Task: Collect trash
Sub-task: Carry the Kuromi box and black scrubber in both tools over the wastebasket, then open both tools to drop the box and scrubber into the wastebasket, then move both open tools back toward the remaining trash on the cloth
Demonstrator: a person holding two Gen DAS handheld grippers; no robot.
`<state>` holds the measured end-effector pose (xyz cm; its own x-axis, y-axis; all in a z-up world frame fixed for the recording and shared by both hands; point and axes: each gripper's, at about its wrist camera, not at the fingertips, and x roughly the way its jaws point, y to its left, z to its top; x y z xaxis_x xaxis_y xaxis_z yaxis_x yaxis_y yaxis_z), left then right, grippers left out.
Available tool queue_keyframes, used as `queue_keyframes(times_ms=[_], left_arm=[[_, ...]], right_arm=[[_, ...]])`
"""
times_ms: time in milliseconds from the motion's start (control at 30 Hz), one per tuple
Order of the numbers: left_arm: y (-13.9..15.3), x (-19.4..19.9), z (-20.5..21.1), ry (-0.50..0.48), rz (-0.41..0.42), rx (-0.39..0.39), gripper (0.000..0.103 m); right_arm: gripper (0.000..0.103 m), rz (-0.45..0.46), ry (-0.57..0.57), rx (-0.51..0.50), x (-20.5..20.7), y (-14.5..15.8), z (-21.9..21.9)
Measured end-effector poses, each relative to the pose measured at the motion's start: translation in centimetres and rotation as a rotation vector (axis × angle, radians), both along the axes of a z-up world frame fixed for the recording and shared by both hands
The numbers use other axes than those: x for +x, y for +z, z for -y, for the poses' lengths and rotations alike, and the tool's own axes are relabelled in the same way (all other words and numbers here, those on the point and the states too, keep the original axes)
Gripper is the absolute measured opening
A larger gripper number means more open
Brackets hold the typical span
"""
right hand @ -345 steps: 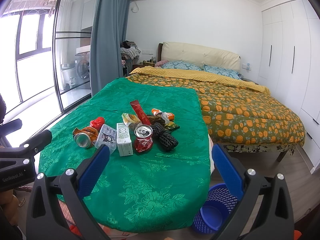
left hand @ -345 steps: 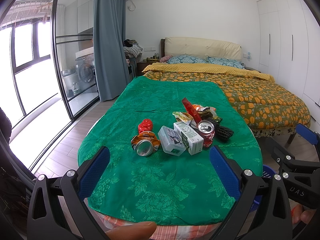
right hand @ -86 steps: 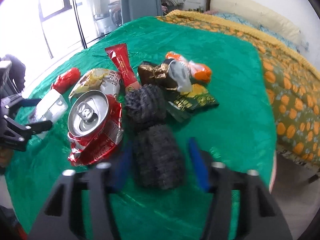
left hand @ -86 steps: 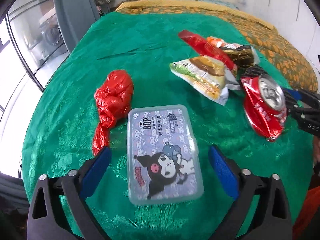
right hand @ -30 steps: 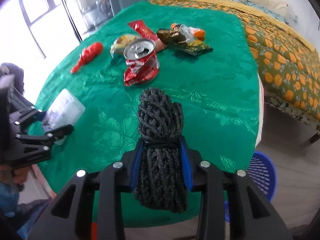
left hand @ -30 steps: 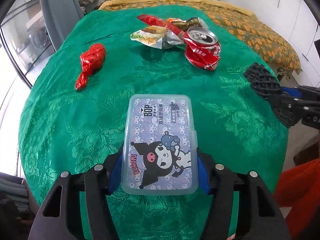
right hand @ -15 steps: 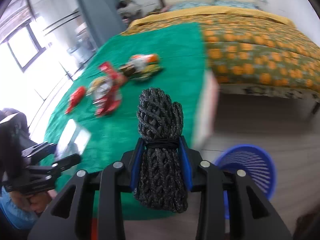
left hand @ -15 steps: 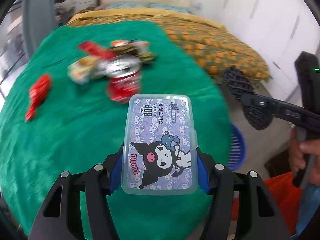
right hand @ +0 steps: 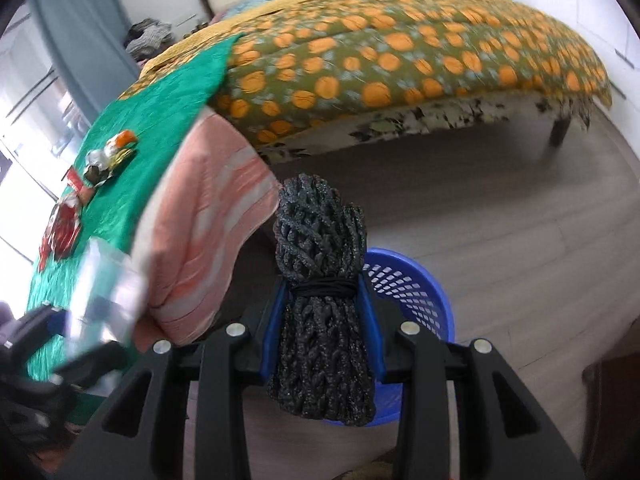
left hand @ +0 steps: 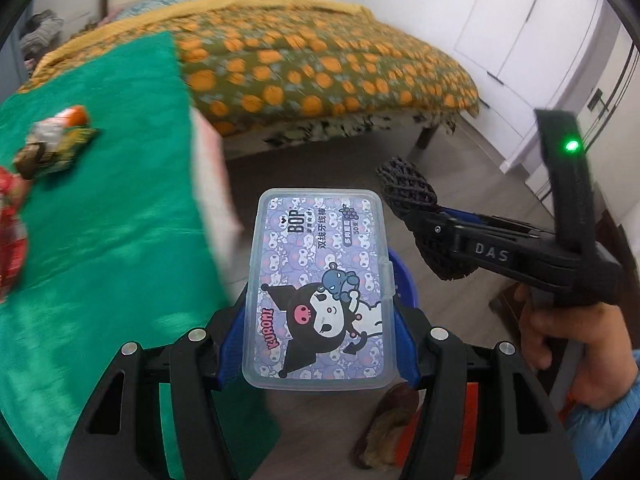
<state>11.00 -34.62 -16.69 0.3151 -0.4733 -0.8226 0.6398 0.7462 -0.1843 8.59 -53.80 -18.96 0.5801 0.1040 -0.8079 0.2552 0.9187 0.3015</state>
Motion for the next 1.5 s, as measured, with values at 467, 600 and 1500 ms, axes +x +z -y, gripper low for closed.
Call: queue_keyframes(times_ms=[467,600,1500], left_arm=[[-8.5,3.0,8.0,-0.021,-0.073,0.089,0.063],[-8.8,3.3,8.4,0.001,-0.043,0.112,0.081],[2.4,-1.0,-14.3,0.18,0.168,0.046,0.092]], right_arm=[[0.064,-0.016,-0.077,0.083,0.0,-4.2,4.3],[0.078,-0.005,-0.127,0.104,-0.3,-4.5,5.5],[0.09,0.279,0.113,-0.348,0.0,5.1,-10.5]])
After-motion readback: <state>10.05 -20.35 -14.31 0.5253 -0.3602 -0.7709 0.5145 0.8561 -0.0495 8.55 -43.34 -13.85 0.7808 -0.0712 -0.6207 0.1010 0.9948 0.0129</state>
